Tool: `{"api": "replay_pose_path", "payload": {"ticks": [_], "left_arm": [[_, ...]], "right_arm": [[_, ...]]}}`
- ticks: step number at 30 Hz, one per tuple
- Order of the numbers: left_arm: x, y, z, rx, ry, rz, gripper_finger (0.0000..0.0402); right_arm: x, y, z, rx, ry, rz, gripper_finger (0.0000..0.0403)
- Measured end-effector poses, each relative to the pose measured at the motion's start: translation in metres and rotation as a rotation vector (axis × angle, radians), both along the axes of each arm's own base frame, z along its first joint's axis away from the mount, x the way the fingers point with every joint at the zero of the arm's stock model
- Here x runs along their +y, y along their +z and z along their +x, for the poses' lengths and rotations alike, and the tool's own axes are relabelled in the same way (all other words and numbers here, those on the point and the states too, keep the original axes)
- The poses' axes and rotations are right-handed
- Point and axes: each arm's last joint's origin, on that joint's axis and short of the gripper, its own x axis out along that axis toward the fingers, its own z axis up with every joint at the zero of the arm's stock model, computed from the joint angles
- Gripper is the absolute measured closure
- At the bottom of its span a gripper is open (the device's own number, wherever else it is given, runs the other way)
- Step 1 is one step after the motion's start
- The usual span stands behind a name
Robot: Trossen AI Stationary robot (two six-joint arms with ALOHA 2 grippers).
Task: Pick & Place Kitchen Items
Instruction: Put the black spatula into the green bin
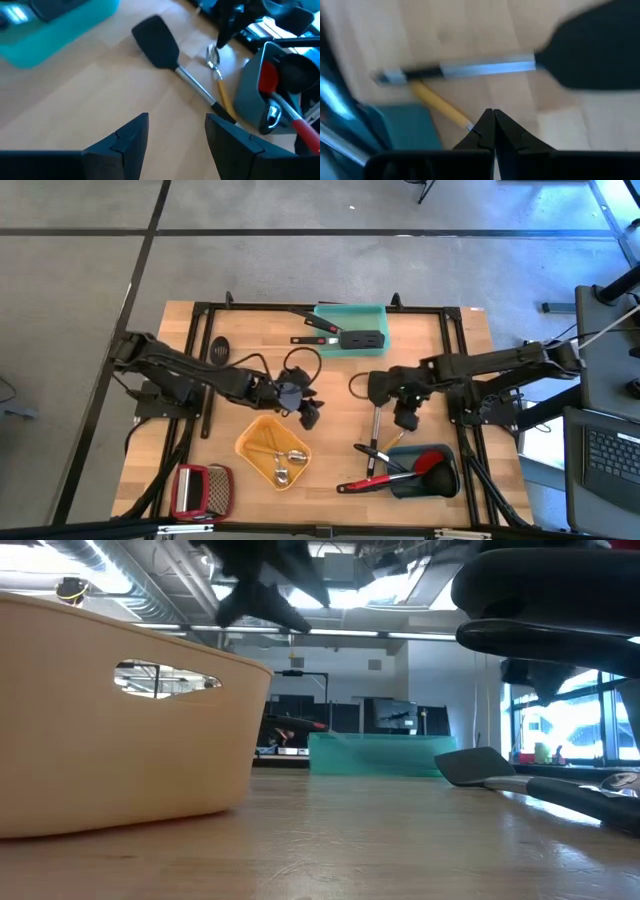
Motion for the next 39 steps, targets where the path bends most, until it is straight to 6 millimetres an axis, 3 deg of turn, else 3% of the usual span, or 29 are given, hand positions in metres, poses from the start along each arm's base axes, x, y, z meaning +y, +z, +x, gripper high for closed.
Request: {"api": "replay_pose_path", "payload": {"ticks": [8, 21, 28, 32, 39], "left_arm": [[0.010, -0.015, 0.017, -0.034, 0.057, -0.093, 0.0214], [0.025, -0.008, 0.024, -0.143, 0.153, -0.132, 0.0213], [0.025, -0.008, 0.024, -0.144, 0.173, -0.117, 0.0217], [0.026, -0.008, 0.023, -0.143, 0.176, -0.114, 0.0217], [0.026, -0.008, 0.023, -0.141, 0.184, -0.107, 0.0217]], "right_arm": [[0.002, -0.030, 0.021, 0.057, 0.140, -0.036, 0.0402], [0.004, -0.081, 0.042, 0.183, 0.232, -0.030, 0.0402], [0.003, -0.081, 0.050, 0.160, 0.213, -0.002, 0.0402], [-0.002, -0.075, 0.069, 0.018, 0.190, -0.012, 0.0402], [-0.010, -0.070, 0.082, -0.099, 0.050, 0.036, 0.0402]]}}
